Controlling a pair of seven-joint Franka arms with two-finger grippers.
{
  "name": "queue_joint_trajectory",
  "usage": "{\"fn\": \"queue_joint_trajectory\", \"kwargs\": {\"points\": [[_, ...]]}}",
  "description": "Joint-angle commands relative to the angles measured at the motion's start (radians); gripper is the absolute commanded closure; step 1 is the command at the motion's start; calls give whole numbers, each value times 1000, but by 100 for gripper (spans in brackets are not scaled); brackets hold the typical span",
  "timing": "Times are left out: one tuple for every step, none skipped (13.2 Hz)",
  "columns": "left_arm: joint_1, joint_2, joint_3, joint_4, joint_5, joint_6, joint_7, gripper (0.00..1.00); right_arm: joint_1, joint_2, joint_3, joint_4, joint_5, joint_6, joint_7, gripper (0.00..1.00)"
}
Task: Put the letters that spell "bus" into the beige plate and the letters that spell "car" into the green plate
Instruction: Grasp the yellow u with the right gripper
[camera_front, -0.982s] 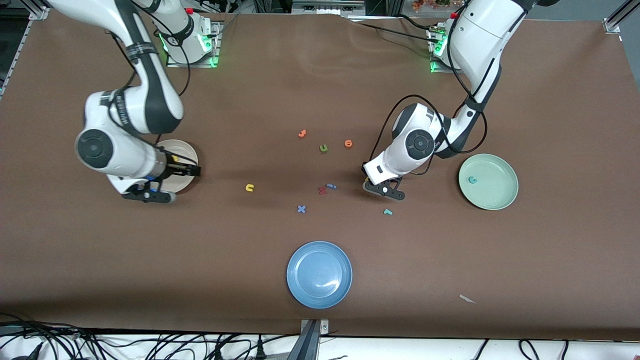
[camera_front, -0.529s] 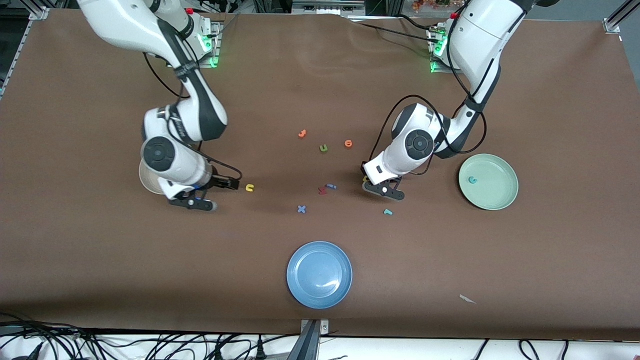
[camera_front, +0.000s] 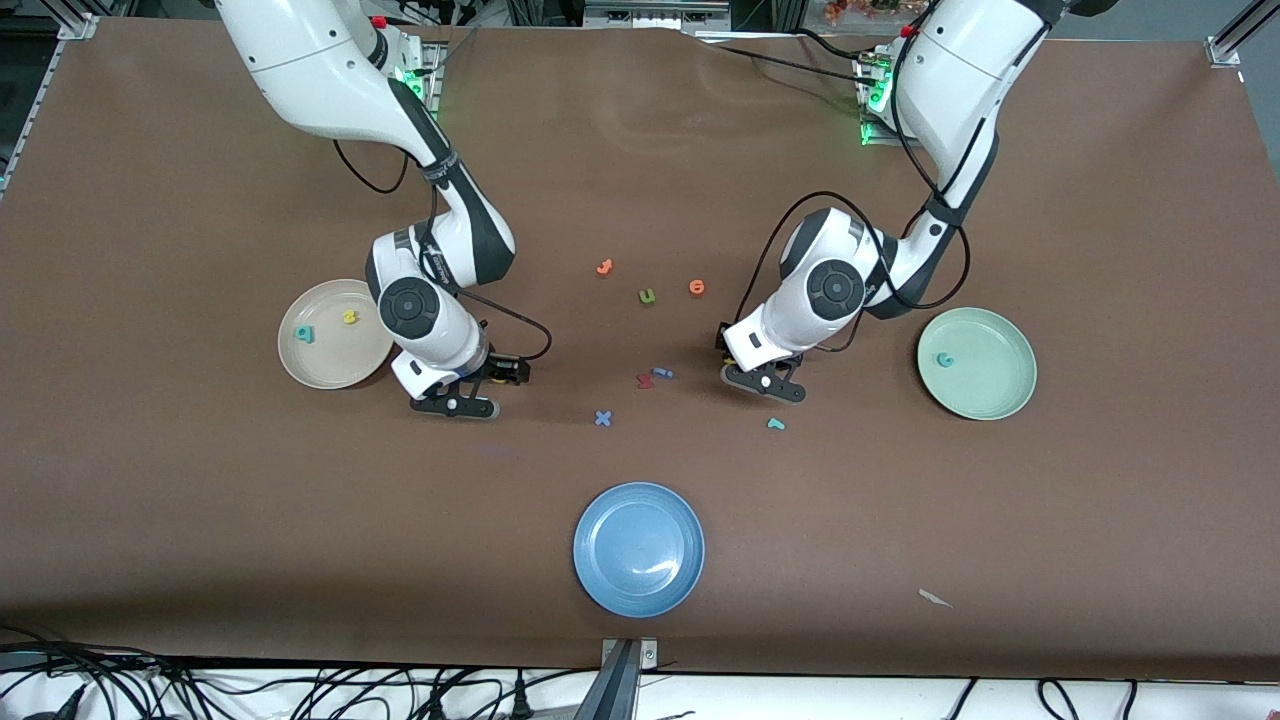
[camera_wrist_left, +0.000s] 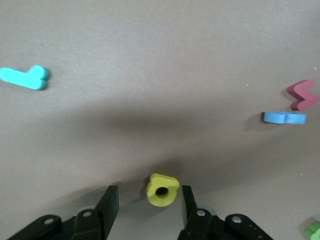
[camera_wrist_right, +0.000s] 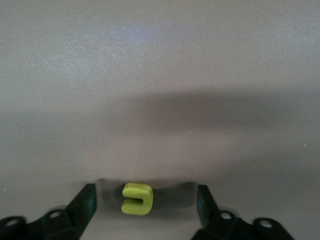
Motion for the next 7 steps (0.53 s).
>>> {"fn": "queue_joint_trajectory", "kwargs": {"points": [[-53,25,8,20,6,7,-46,41,5,-6,-1,-13,-3,18,1,24],[-59,28,9,19,11,7,-46,41,5,-5,-1,-13,-3,18,1,28],[-59,34,9,19,14,7,-44,41,5,-5,-1,-15,-5,18,3,35],[-59,39,9,19,16,11,-43,41,5,-5,-1,-18,-5,18,1,41],[-59,48,11,19,16,13,-35,41,5,-5,-1,-18,-5,18,1,48],[-59,51,12,20,23,13,-32,42,5,-5,-1,-18,-5,18,1,52],[-59,57,14,23,54,13,-32,44,5,-5,-1,-18,-5,17,1,57]]}}
